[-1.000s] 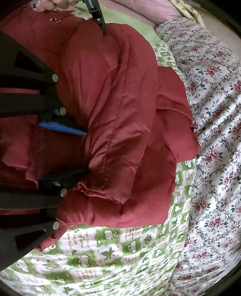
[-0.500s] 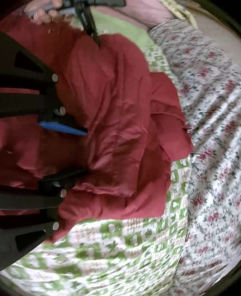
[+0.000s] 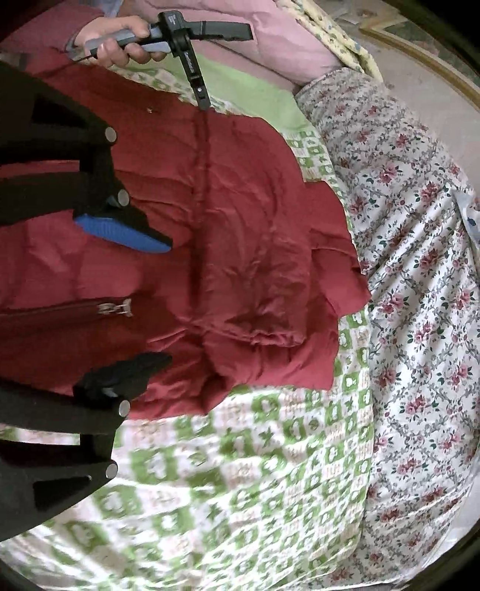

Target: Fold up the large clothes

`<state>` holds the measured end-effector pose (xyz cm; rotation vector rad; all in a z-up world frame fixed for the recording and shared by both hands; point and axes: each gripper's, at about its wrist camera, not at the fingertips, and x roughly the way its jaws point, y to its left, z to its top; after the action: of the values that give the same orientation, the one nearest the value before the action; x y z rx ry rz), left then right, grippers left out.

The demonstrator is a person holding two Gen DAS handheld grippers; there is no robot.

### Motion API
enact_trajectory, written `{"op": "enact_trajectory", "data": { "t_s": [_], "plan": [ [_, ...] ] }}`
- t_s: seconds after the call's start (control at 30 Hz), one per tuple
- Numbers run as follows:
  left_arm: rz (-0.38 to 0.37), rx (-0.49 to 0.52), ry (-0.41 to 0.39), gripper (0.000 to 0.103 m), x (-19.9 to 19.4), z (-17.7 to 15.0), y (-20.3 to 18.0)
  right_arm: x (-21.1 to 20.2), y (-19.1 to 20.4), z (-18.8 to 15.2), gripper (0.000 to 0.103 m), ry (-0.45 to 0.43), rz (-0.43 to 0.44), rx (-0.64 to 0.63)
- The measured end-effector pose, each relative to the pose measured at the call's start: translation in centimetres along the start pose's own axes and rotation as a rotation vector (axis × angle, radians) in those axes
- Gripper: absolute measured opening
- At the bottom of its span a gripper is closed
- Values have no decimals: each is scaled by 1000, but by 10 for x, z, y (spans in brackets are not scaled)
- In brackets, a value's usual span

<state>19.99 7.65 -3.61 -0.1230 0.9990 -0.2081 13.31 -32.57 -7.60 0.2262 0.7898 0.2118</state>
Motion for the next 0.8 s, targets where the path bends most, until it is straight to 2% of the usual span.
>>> {"op": "enact_trajectory", "data": {
  "t_s": [0.4,0.8],
  "plan": [
    [-16,-7,25,23,-51,-64,9,-51,-10,-48,71,2,-22,-13],
    [-18,-66,42,29,-83,-122,29,-69,-34,-100,76,71,-63,55]
  ]
}}
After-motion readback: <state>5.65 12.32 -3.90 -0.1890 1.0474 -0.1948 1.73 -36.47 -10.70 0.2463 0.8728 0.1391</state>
